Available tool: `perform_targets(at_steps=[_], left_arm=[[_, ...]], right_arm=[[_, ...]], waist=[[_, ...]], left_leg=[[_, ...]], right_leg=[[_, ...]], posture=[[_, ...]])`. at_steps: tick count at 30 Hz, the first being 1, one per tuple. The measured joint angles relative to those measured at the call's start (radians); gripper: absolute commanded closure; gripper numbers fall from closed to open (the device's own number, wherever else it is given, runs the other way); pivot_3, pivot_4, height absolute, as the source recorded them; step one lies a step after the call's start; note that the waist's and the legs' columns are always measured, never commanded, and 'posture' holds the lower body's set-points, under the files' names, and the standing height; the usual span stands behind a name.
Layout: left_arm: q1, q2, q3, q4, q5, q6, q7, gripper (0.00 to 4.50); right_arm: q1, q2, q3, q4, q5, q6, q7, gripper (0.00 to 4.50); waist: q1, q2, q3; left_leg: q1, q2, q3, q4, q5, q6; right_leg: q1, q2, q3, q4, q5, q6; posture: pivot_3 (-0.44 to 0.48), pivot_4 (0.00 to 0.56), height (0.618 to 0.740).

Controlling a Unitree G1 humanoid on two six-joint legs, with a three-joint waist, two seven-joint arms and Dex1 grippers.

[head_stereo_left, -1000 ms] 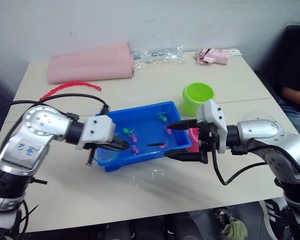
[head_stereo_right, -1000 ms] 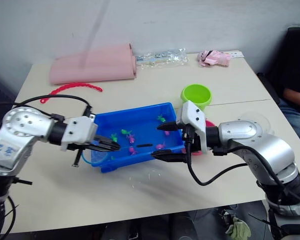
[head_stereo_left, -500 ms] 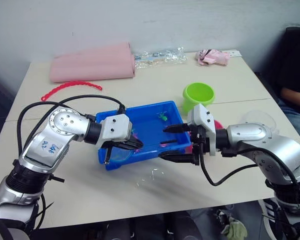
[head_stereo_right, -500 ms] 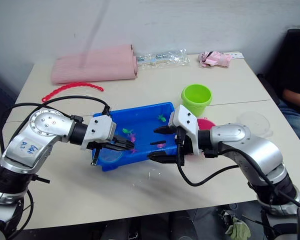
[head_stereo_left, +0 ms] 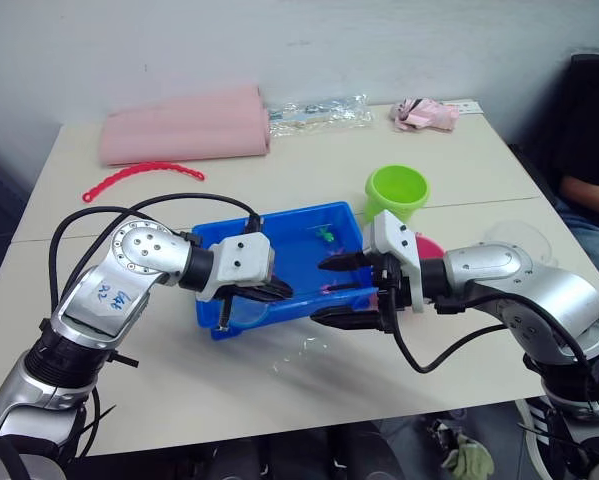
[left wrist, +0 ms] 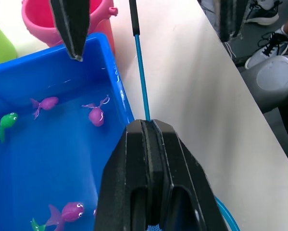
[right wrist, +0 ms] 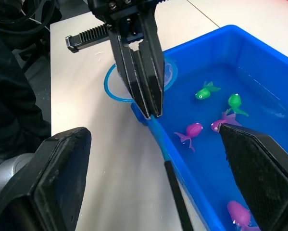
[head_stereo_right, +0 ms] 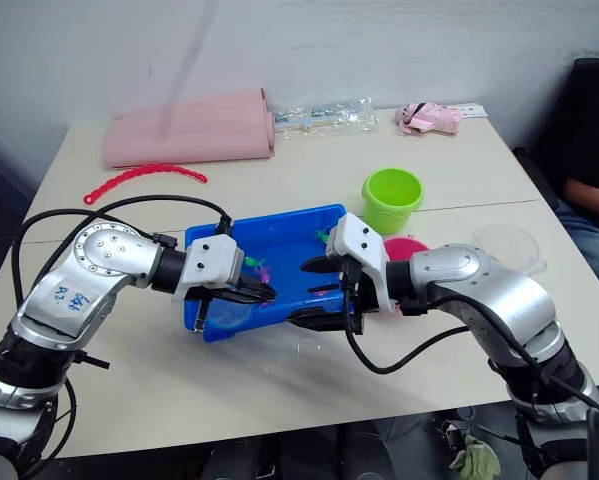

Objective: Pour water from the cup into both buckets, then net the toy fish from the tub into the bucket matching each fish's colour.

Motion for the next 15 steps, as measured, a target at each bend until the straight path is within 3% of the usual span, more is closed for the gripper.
perform_targets(at_steps=[3, 6, 7, 11, 13, 15], left_arm=[[0.0, -0.001, 0.0, -0.001, 0.003, 0.001, 0.002, 4.5], [0.0, -0.007, 0.0, -0.005, 0.004, 0.009, 0.008, 4.5], [0.0, -0.007, 0.0, -0.005, 0.004, 0.01, 0.009, 4.5], [0.001, -0.012, 0.0, -0.014, 0.003, 0.027, 0.019, 4.5], [0.002, -0.013, 0.002, -0.024, 0.002, 0.042, 0.022, 4.5], [0.002, -0.012, 0.004, -0.031, 0.001, 0.051, 0.022, 3.97]], right_arm=[[-0.002, 0.0, 0.0, 0.005, -0.007, 0.0, 0.001, 1.08], [-0.002, 0.007, 0.003, 0.009, -0.013, 0.0, 0.001, 2.52], [-0.002, 0.01, 0.003, 0.009, -0.013, 0.0, 0.001, 2.67], [0.006, 0.013, 0.003, 0.009, -0.031, -0.008, 0.006, 4.41], [0.012, 0.013, 0.003, 0.013, -0.04, -0.027, 0.018, 4.47], [0.014, 0.013, 0.003, 0.013, -0.043, -0.033, 0.025, 4.5]], waist=[[0.0, 0.0, 0.0], [0.0, 0.0, 0.0], [0.0, 0.0, 0.0], [0.0, 0.0, 0.0], [0.0, 0.0, 0.0], [0.0, 0.0, 0.0]], left_leg=[[0.0, 0.0, 0.0, 0.0, 0.0, 0.0], [0.0, 0.0, 0.0, 0.001, 0.0, 0.0], [0.0, 0.0, 0.0, 0.001, 0.0, 0.0], [0.0, 0.0, 0.0, 0.001, 0.0, 0.0], [0.0, 0.0, 0.0, 0.001, 0.0, 0.0], [0.0, 0.0, 0.0, 0.001, 0.0, 0.0]], right_leg=[[0.0, 0.0, 0.0, 0.0, 0.0, 0.0], [0.0, 0.0, 0.0, 0.001, 0.0, 0.0], [0.0, 0.0, 0.0, 0.001, 0.0, 0.0], [0.0, 0.0, 0.0, 0.001, 0.0, 0.0], [0.0, 0.0, 0.0, 0.001, 0.0, 0.0], [0.0, 0.0, 0.0, 0.001, 0.0, 0.0]], posture=[[0.0, 0.15, 0.74], [0.0, 0.15, 0.74], [0.0, 0.15, 0.74], [0.0, 0.15, 0.74], [0.0, 0.15, 0.74], [0.0, 0.15, 0.74]])
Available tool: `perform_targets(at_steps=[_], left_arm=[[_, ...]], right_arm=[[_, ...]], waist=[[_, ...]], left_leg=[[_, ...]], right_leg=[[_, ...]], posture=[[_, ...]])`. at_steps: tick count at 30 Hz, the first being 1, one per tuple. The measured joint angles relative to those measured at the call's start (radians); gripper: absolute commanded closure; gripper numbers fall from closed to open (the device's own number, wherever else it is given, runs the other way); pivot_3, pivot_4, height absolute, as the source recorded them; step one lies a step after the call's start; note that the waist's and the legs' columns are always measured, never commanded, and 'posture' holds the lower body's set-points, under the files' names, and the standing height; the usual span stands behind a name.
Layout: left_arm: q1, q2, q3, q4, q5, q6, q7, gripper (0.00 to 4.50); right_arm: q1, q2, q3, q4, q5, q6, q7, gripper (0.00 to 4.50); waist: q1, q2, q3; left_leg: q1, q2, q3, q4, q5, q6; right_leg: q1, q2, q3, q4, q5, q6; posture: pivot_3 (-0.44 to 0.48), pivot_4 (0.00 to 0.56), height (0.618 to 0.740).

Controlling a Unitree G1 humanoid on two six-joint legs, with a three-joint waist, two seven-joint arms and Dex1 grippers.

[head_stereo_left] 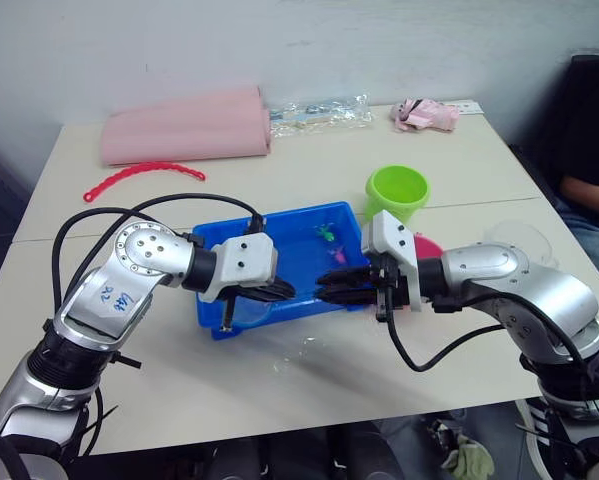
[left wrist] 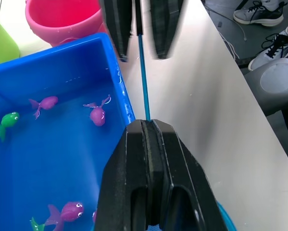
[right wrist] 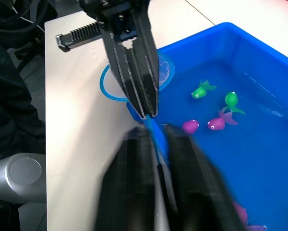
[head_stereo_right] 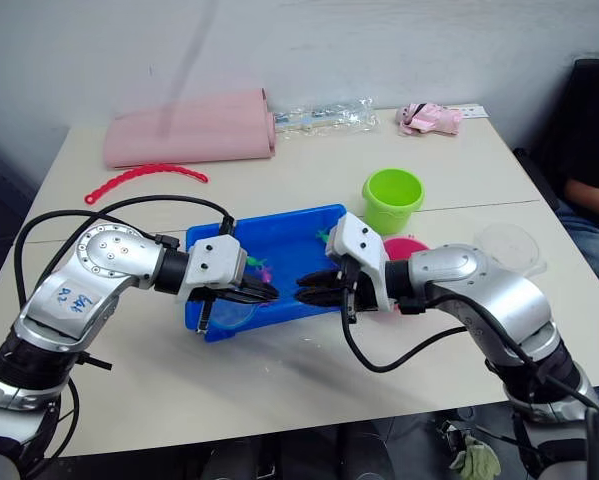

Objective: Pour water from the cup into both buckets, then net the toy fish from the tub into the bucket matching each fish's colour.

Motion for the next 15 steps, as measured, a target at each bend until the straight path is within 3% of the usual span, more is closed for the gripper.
perform_targets(at_steps=[2, 7, 9, 15], left_arm=[[0.0, 0.0, 0.011, -0.006, -0.019, 0.012, -0.001, 3.32], [0.016, -0.022, 0.087, -0.006, -0.072, -0.012, 0.007, 1.16], [0.039, -0.047, 0.153, -0.001, -0.123, -0.036, 0.01, 0.05], [0.051, -0.077, 0.401, 0.049, -0.272, -0.068, 0.039, 0.05]], right_arm=[[0.006, 0.004, 0.0, 0.0, -0.008, -0.016, 0.009, 4.5], [0.015, 0.008, -0.004, 0.005, -0.02, -0.063, 0.032, 4.5], [0.025, 0.014, -0.021, 0.006, -0.02, -0.084, 0.032, 4.5], [0.073, 0.013, -0.109, 0.003, -0.02, -0.095, -0.015, 4.5]], waist=[[0.0, 0.0, 0.0], [0.0, 0.0, 0.0], [0.0, 0.0, 0.0], [-0.001, 0.0, 0.0]], left_leg=[[0.0, 0.0, 0.0, 0.0, 0.0, 0.0], [0.0, 0.0, 0.0, 0.001, 0.0, 0.0], [0.0, 0.001, 0.0, 0.003, 0.0, 0.0], [0.0, 0.001, -0.002, 0.007, 0.0, 0.0]], right_leg=[[0.0, 0.0, 0.0, 0.0, 0.0, 0.0], [0.0, 0.0, 0.0, 0.001, 0.0, 0.0], [0.0, 0.0, 0.0, 0.005, 0.0, 0.0], [0.001, -0.001, 0.0, 0.006, 0.0, 0.0]], posture=[[0.0, 0.15, 0.74], [0.0, 0.15, 0.74], [0.0, 0.15, 0.74], [0.0, 0.15, 0.74]])
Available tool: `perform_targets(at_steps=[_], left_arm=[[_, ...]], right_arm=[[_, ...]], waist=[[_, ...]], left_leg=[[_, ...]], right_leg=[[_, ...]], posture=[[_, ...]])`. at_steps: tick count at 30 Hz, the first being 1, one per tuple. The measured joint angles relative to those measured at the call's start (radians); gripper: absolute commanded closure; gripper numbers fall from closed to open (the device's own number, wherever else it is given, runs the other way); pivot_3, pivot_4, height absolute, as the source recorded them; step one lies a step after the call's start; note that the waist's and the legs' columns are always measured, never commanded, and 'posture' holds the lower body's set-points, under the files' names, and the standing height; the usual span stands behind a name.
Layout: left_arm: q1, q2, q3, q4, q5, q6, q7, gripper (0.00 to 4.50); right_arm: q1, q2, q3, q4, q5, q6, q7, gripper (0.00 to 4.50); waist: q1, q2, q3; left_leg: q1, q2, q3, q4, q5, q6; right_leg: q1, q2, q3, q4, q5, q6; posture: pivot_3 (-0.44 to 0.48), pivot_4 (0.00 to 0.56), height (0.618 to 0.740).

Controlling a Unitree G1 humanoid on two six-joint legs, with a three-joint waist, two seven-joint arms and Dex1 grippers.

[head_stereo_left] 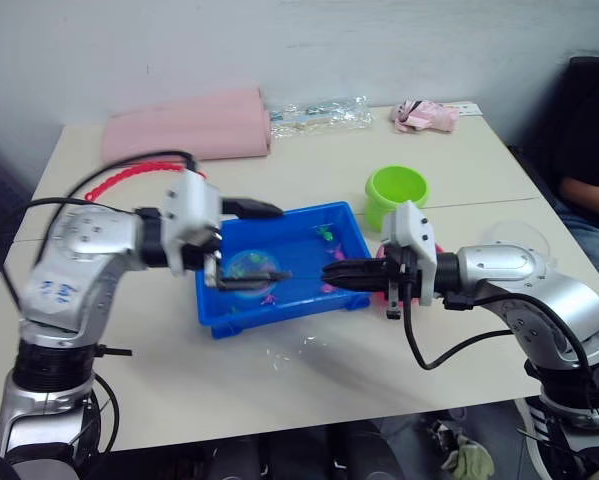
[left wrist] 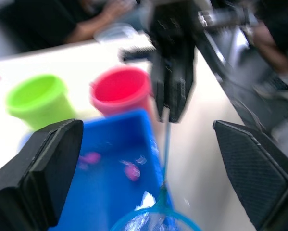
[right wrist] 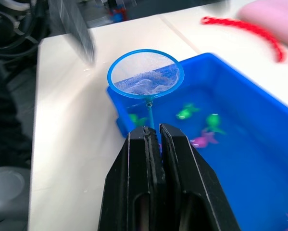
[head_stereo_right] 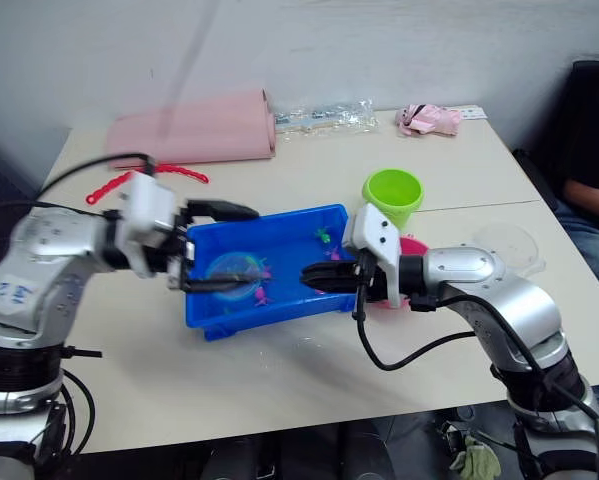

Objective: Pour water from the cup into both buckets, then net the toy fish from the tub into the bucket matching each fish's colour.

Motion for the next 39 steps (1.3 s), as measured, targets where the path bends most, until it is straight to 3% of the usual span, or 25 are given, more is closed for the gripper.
perform_targets(at_steps=[5, 8, 12, 22, 27, 29, 34, 39], left_arm=[[0.133, 0.07, 0.107, 0.051, -0.018, -0.02, -0.01, 0.05], [0.21, 0.079, 0.151, 0.076, -0.016, -0.03, -0.006, 0.05], [0.279, 0.079, 0.179, 0.064, -0.018, -0.04, 0.009, 0.05], [0.373, 0.078, 0.208, 0.059, -0.024, -0.057, 0.021, 0.05], [0.458, 0.075, 0.231, 0.055, -0.068, -0.034, 0.017, 0.05], [0.467, 0.069, 0.228, 0.058, -0.073, -0.027, 0.022, 0.05], [0.445, 0.047, 0.194, 0.065, -0.095, -0.019, 0.02, 0.05], [0.396, 0.042, 0.141, 0.076, -0.113, 0.002, 0.01, 0.05]], right_arm=[[0.051, -0.037, -0.035, -0.01, -0.001, 0.004, -0.012, 4.5], [0.065, -0.04, -0.052, -0.012, -0.002, 0.002, -0.016, 4.5], [0.085, -0.053, -0.055, -0.016, -0.017, -0.009, -0.018, 4.5], [0.107, -0.095, -0.08, 0.006, -0.058, -0.083, 0.014, 4.5], [-0.028, -0.204, -0.047, 0.213, -0.235, -0.32, 0.142, 4.5], [-0.133, -0.233, 0.022, 0.354, -0.348, -0.493, 0.232, 4.5], [-0.331, -0.208, 0.171, 0.67, -0.587, -0.872, 0.335, 4.5], [-0.394, -0.177, 0.227, 0.833, -0.681, -1.075, 0.391, 4.5]], waist=[[-0.004, 0.0, 0.0], [-0.004, 0.0, 0.0], [0.0, 0.003, 0.002], [0.017, 0.002, 0.002], [0.019, 0.003, 0.002], [0.017, 0.003, 0.002], [0.001, 0.003, 0.002], [-0.003, 0.003, 0.002]], left_leg=[[0.001, -0.002, -0.001, -0.001, 0.0, 0.0], [-0.001, -0.012, -0.03, -0.013, 0.009, 0.002], [-0.002, -0.021, -0.055, -0.016, 0.013, 0.006], [0.0, -0.018, -0.05, -0.015, 0.013, 0.003], [0.0, -0.017, -0.038, -0.015, 0.012, 0.003], [0.0, -0.017, -0.033, -0.015, 0.012, 0.003], [0.0, -0.017, -0.031, -0.015, 0.012, 0.003], [0.0, -0.016, -0.03, -0.015, 0.013, 0.002]], right_leg=[[0.001, 0.0, -0.001, 0.0, 0.0, 0.0], [0.018, -0.013, -0.032, -0.006, 0.0, 0.0], [0.036, -0.021, -0.055, -0.016, -0.001, 0.001], [0.035, -0.02, -0.042, -0.021, 0.0, 0.002], [0.026, -0.019, -0.04, -0.017, -0.001, 0.002], [0.021, -0.019, -0.036, -0.014, -0.001, 0.002], [0.02, -0.019, -0.035, -0.012, -0.001, 0.002], [0.019, -0.018, -0.034, -0.011, -0.001, 0.002]], posture=[[0.0, 0.15, 0.74], [0.0, 0.15, 0.74], [0.0, 0.15, 0.74], [0.0, 0.15, 0.74], [0.0, 0.15, 0.74], [0.0, 0.15, 0.74], [0.0, 0.15, 0.74], [0.0, 0.15, 0.74]])
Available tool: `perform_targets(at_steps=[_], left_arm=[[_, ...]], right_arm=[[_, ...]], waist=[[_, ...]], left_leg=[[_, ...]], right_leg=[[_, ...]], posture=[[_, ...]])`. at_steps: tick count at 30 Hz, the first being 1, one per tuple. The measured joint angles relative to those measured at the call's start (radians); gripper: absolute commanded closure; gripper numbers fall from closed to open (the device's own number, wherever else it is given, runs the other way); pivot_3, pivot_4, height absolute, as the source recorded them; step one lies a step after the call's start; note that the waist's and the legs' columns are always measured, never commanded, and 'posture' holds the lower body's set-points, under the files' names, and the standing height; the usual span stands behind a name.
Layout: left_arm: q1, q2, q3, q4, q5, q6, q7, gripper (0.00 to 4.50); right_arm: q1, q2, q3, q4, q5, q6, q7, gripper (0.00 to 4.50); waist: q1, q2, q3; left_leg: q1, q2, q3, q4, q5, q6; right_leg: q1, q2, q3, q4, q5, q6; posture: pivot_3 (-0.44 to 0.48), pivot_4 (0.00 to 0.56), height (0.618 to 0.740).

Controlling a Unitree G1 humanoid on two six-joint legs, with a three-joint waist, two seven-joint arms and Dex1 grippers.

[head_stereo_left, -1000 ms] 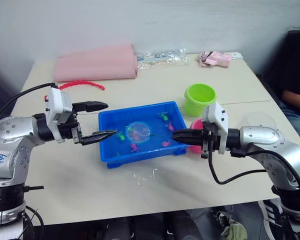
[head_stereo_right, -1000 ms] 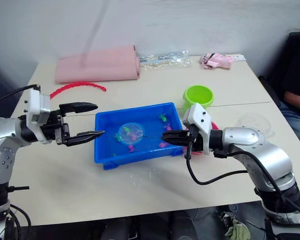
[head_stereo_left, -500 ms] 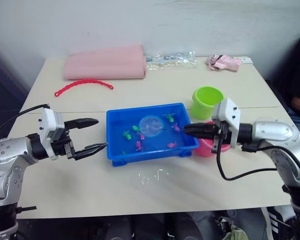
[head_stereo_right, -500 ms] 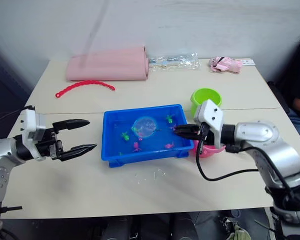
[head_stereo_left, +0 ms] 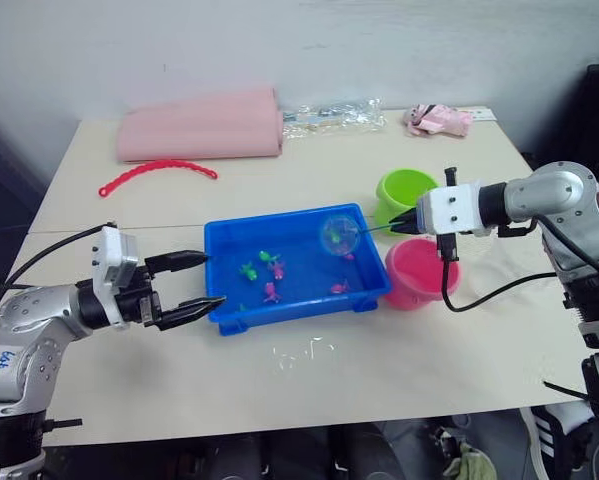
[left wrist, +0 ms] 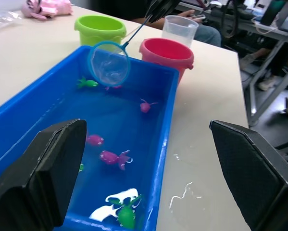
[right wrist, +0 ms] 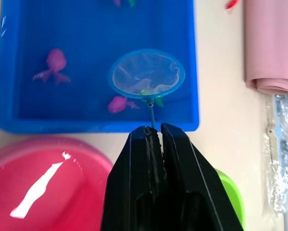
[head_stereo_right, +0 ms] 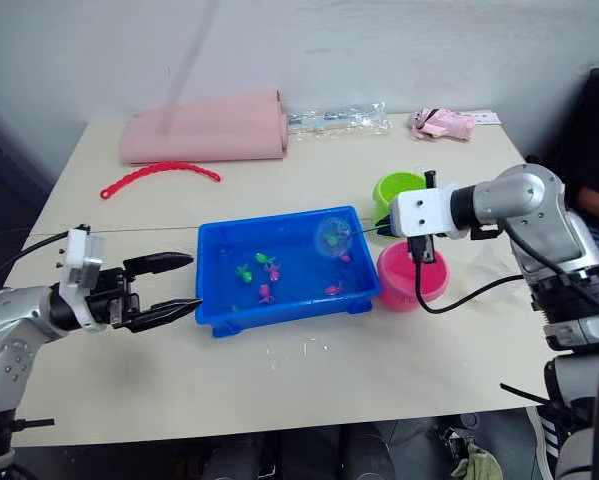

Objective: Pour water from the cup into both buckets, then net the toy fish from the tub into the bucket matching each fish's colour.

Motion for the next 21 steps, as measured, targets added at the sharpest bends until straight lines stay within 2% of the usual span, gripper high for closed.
perform_targets(at_steps=[6, 11, 17, 21], left_arm=[[-0.073, -0.003, -0.084, 0.038, 0.054, -0.056, -0.003, 0.05], [-0.113, 0.005, -0.114, 0.07, 0.079, -0.069, -0.017, 0.05], [-0.11, 0.035, -0.122, 0.105, 0.107, -0.101, -0.059, 0.05], [-0.106, 0.036, -0.122, 0.106, 0.111, -0.106, -0.066, 0.05]], right_arm=[[-0.047, 0.036, 0.037, 0.1, -0.08, -0.163, 0.023, 4.5], [-0.07, 0.055, 0.054, 0.14, -0.124, -0.221, 0.038, 4.5], [-0.074, 0.067, 0.072, 0.138, -0.12, -0.229, 0.103, 4.5], [-0.049, 0.073, 0.071, 0.102, -0.077, -0.161, 0.157, 4.5]], waist=[[0.0, 0.0, 0.0], [-0.002, 0.0, 0.0], [-0.001, 0.001, 0.001], [0.001, 0.001, 0.001]], left_leg=[[0.0, 0.0, 0.001, 0.001, 0.0, 0.0], [0.0, 0.001, 0.001, 0.001, 0.0, -0.001], [0.0, 0.001, 0.002, 0.001, 0.0, -0.001], [0.0, 0.001, 0.001, 0.001, 0.0, -0.001]], right_leg=[[-0.001, 0.0, 0.001, 0.001, 0.0, 0.0], [-0.001, 0.001, 0.001, 0.001, 0.0, 0.0], [-0.001, 0.001, 0.001, 0.001, 0.0, 0.0], [-0.001, 0.001, 0.001, 0.003, 0.0, 0.0]], posture=[[0.0, 0.15, 0.74], [0.0, 0.15, 0.74], [0.0, 0.15, 0.74], [0.0, 0.15, 0.74]])
